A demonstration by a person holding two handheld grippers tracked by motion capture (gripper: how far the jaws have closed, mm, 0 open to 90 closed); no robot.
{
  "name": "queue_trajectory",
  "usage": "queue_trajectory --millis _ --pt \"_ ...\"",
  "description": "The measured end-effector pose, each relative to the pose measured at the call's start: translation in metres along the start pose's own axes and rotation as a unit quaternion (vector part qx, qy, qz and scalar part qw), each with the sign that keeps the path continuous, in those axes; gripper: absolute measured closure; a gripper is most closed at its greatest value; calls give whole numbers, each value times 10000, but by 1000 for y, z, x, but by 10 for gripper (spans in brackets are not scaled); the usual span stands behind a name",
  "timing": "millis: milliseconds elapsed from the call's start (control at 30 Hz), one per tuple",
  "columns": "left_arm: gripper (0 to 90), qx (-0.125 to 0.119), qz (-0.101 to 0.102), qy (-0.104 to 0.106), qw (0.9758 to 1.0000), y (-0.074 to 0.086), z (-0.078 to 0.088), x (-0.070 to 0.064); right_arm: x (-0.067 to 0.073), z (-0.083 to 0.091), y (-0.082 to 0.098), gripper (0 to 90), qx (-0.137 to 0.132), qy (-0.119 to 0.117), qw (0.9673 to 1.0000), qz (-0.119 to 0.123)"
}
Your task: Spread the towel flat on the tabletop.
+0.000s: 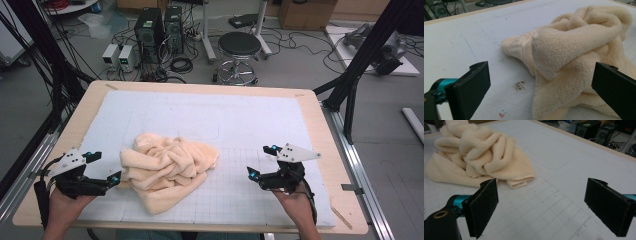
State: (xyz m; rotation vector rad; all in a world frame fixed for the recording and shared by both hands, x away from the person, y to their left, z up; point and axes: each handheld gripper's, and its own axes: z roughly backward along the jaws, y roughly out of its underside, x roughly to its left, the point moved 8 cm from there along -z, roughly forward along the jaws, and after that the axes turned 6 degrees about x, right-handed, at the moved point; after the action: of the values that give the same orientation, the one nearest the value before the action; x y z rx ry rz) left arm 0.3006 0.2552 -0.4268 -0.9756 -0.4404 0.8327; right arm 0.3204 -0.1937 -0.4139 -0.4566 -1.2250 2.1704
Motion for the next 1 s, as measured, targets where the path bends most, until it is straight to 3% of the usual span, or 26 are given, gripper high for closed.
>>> queue_trajectory --millis 233,433,700,1000 --pt "25 -37 29 -34 10000 0 3 1 6 -9 -30 112 -19 -232 9996 159" --pt "25 -83 83 -20 9999 -1 4 2 17 -26 -51 112 129 -525 9983 196" --pt "25 -114 103 -9 9999 -1 5 2 28 -40 -80 112 201 -838 9957 343" --pt "25 -102 75 -16 9999 -1 5 2 53 -64 -116 112 233 -1177 9906 653"
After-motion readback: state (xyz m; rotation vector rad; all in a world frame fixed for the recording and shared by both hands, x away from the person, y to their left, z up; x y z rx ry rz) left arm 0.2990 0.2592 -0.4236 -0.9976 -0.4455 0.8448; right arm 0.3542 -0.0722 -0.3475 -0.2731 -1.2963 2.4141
